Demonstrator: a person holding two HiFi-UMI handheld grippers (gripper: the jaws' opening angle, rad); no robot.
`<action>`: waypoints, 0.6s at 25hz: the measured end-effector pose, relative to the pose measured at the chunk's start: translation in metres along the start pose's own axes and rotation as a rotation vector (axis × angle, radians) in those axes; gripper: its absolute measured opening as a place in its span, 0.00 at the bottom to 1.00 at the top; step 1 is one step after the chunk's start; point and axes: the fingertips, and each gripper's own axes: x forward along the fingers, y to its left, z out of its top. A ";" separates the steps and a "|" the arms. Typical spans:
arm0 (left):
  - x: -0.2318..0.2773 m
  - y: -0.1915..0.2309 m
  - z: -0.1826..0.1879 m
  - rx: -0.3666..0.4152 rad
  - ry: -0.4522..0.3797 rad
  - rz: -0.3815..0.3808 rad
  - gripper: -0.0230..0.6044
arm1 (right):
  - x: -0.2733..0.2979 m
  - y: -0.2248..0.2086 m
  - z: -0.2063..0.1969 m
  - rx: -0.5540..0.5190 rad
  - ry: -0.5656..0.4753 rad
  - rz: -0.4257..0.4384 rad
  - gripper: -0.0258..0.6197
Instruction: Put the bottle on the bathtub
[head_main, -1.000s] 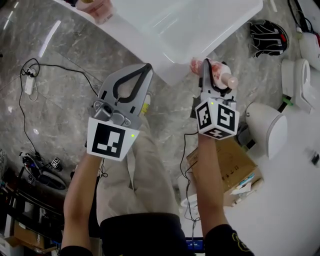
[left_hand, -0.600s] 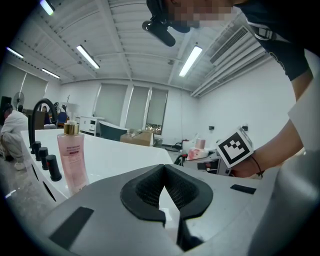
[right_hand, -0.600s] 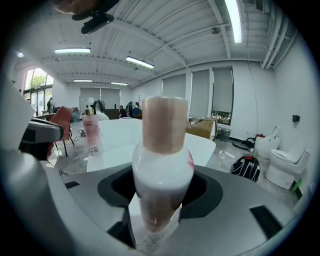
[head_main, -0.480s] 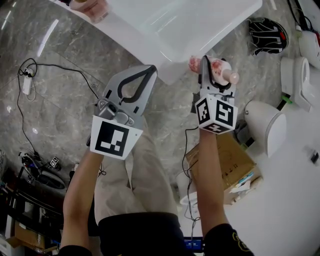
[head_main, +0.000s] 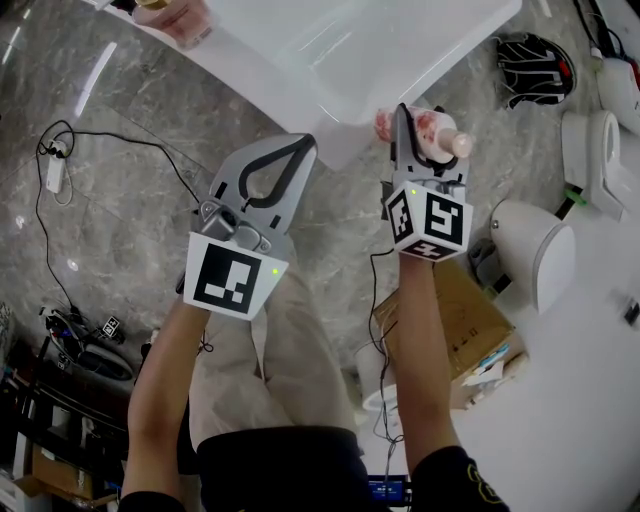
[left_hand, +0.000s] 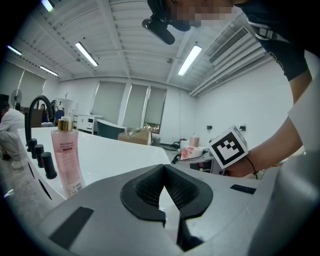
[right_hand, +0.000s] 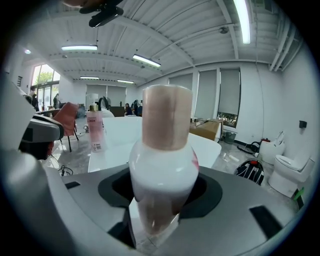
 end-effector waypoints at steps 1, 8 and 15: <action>0.000 -0.001 0.000 -0.001 0.001 -0.001 0.07 | 0.001 0.000 0.001 0.000 -0.002 -0.001 0.38; 0.002 -0.002 -0.001 -0.002 0.000 -0.012 0.07 | 0.002 -0.001 -0.003 -0.001 0.018 -0.027 0.39; 0.001 -0.002 0.000 -0.001 0.000 -0.016 0.07 | 0.001 0.000 -0.010 0.018 0.041 -0.012 0.53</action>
